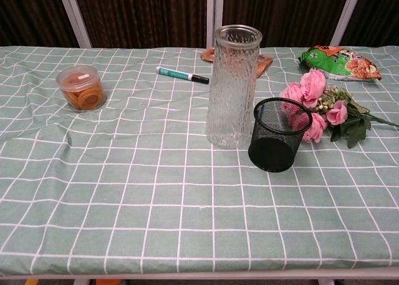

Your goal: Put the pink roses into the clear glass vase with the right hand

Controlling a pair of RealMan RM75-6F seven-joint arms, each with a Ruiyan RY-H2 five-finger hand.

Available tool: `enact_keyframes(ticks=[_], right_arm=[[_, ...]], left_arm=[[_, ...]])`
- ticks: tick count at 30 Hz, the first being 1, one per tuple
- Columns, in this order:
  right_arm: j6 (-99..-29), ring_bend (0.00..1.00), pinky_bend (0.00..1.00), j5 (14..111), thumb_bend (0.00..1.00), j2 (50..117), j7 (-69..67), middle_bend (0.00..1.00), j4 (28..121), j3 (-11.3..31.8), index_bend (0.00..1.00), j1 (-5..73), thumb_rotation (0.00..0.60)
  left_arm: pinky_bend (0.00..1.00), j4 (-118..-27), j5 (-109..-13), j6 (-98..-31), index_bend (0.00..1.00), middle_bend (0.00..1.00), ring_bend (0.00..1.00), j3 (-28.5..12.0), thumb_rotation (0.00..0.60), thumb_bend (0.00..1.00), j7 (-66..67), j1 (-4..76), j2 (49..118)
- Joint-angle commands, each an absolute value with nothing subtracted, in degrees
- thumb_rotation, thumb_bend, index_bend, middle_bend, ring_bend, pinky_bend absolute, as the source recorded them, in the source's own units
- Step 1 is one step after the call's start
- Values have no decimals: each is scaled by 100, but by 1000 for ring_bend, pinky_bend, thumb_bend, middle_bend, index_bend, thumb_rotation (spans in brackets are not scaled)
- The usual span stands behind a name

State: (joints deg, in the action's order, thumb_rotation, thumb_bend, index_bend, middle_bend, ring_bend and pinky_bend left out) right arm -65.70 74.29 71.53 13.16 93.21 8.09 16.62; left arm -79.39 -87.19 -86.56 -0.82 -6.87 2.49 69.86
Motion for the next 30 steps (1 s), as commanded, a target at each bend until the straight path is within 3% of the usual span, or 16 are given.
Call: enact_keyframes(ticks=[1, 11, 20, 30], right_arm=[[-6055, 0, 0, 6876, 107, 7377, 1851, 0, 9359, 1096, 0, 2160, 600], [-5328, 0, 0, 5884, 88, 7924, 2613, 0, 9032, 1350, 0, 3103, 600], [-5093, 0, 0, 5165, 61, 8516, 3000, 0, 8482, 1228, 0, 3579, 600], [-5050, 0, 0, 5014, 86, 8886, 2825, 19, 7971, 1199, 0, 3835, 600]], left_arm=[[61, -7893, -8680, -8676, 75, 0, 0, -107, 600, 10, -777, 234, 6976], [61, -7731, -8581, -8658, 75, 0, 0, -132, 600, 10, -924, 195, 7001], [61, -7719, -8546, -8609, 75, 0, 0, -148, 600, 10, -909, 209, 6970], [61, -7589, -8457, -8525, 75, 0, 0, -146, 600, 9, -1010, 187, 7017]])
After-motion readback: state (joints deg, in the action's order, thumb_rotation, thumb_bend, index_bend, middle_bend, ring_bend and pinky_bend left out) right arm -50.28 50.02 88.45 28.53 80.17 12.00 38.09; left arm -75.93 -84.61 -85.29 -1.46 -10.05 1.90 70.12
